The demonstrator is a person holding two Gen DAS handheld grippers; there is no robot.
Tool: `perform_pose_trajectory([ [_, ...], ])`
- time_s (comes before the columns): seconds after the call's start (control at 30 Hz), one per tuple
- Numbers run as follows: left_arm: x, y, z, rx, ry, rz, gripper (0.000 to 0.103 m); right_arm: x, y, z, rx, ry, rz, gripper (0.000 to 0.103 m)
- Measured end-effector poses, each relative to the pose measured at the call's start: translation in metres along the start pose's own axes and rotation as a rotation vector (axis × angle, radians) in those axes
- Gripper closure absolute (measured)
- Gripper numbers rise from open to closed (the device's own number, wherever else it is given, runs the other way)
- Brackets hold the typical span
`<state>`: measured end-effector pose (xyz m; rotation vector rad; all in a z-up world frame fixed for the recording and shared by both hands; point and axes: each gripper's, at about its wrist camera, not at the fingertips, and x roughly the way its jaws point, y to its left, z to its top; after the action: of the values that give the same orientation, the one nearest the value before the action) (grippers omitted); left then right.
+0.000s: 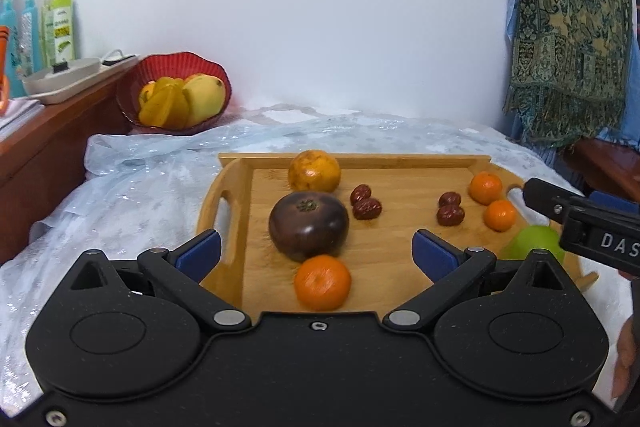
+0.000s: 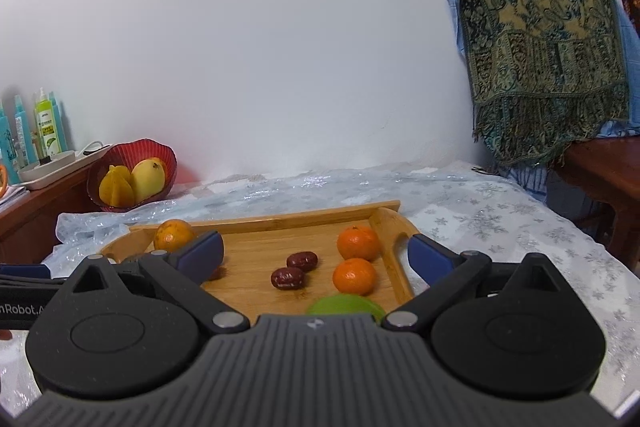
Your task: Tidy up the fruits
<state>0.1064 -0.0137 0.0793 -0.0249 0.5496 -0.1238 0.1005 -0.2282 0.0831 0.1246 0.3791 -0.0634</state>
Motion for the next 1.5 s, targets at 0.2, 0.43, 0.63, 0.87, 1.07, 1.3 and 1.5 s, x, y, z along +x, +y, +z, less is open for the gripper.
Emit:
perform_pose_trajectory([
  [0.2,-0.015,0.003,-0.020,-0.028,0.006,0.004,0.001,-0.023,0.002,-0.022,0.016,-0.017,0.011,0.000],
  [0.43,-0.025,0.009,-0.046,-0.046,0.040,0.016,0.001,-0.044,0.003,-0.043,0.015,-0.009,0.002,0.000],
  [0.63,-0.031,0.010,-0.063,-0.059,0.069,0.012,0.001,-0.055,0.001,-0.063,0.029,0.032,-0.007,0.000],
  [0.87,-0.029,0.010,-0.075,-0.082,0.113,0.007,0.001,-0.052,0.002,-0.078,-0.038,0.072,-0.024,0.000],
  [1.07,-0.019,0.009,-0.082,-0.070,0.164,0.031,0.001,-0.039,-0.002,-0.088,-0.067,0.119,-0.041,0.000],
  [1.3,-0.009,0.015,-0.083,-0.086,0.184,0.059,0.001,-0.028,0.001,-0.097,-0.091,0.159,-0.053,0.000],
  [1.5,-0.005,0.011,-0.084,-0.053,0.201,0.070,0.001,-0.024,0.008,-0.099,-0.142,0.177,-0.056,0.000],
])
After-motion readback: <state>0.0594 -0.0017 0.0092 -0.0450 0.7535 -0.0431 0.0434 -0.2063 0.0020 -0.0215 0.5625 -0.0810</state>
